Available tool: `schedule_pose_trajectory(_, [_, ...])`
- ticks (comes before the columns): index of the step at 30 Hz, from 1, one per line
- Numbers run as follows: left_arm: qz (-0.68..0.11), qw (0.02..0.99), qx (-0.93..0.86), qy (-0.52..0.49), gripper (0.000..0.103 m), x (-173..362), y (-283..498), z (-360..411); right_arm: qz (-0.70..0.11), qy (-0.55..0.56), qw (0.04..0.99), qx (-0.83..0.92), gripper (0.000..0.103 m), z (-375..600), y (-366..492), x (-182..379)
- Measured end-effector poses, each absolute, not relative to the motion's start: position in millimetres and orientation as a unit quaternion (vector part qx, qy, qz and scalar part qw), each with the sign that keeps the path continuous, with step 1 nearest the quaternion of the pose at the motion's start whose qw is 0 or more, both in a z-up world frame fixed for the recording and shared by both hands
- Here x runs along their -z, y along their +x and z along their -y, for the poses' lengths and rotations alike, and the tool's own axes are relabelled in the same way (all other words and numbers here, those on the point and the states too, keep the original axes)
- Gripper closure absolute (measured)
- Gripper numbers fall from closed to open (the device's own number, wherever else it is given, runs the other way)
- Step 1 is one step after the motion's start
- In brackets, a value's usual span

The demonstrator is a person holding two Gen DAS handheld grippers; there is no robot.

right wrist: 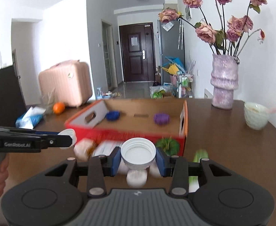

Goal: Organize rigid objects
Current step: 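Carry both white caps over the red box, then lower both tools into the box and open them to drop the caps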

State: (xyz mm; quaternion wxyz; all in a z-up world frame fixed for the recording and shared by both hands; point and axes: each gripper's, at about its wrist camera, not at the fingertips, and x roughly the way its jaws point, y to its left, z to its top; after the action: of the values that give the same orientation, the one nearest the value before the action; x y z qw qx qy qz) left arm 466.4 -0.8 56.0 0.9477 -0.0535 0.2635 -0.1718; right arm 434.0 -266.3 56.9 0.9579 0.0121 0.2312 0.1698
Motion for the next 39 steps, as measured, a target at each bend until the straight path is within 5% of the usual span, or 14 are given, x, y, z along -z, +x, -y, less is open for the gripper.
schedule_pose_trajectory(20, [-0.416,0.896,0.149,-0.041,0.062,-14.8,751.7,1.3,-0.393,0.051,0.899,-0.189,0.064,201.1,756.8,-31.9])
schedule_pose_trajectory(24, [-0.445,0.882,0.141,-0.067,0.062,1.9,771.7,-7.6,-0.429,0.049,0.883,-0.185,0.064,187.7,790.0,-7.0])
schedule_pose_trajectory(31, [-0.424,0.891,0.141,-0.075,0.046,-1.5,768.5,-19.2,-0.441,0.076,0.875,-0.187,0.059,187.8,803.2,8.9])
schedule_pose_trajectory(39, [-0.397,0.907,0.134,-0.049,0.043,-53.6,739.5,-18.4,-0.42,0.06,0.889,-0.172,0.057,196.4,779.7,-30.3])
